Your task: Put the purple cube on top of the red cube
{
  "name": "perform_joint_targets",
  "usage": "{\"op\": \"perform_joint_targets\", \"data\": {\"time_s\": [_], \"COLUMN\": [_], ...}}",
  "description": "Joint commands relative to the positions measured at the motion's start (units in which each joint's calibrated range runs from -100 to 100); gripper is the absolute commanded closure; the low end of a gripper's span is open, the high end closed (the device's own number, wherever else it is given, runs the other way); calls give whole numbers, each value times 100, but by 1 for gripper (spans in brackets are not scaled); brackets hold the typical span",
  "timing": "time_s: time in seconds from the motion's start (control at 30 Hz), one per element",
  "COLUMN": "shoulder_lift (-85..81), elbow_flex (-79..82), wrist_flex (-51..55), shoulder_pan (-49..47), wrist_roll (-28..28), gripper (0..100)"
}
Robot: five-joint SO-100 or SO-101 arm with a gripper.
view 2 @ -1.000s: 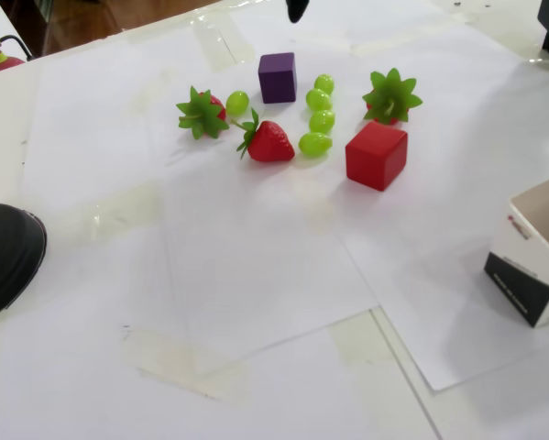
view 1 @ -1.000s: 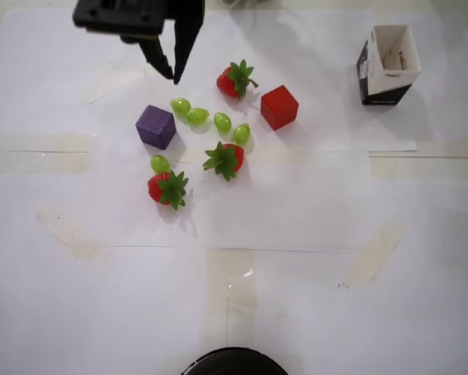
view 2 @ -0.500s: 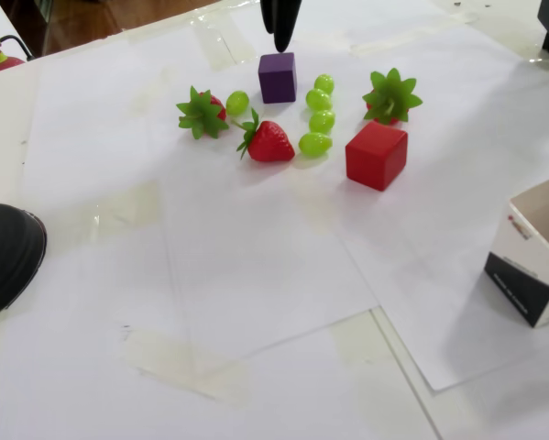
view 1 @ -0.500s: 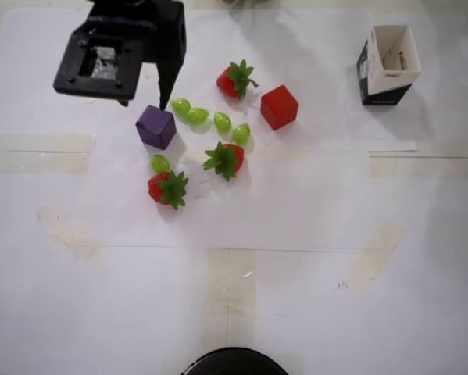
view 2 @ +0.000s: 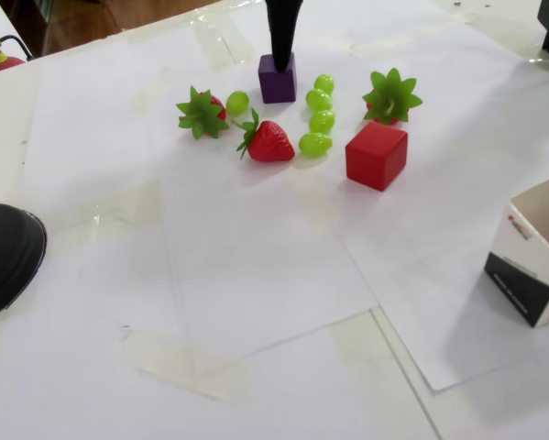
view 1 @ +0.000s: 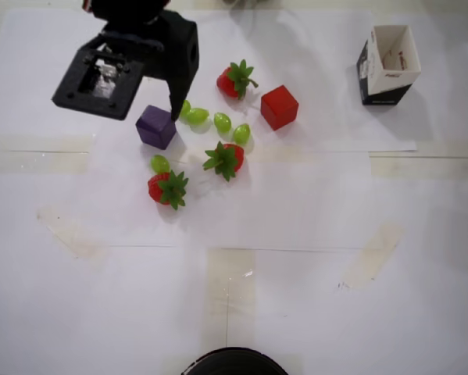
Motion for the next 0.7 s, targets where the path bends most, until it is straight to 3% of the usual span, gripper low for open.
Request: {"op": "perform_joint_targets", "data": {"time_s": [0.0, 0.67], "shoulder_lift": [6, 247], "elbow_flex": [-326, 501], "wrist_flex": [-345, -1129], "shoulder_pan": [-73, 111], "wrist_roll": [-107, -103], "gripper": [72, 72]}}
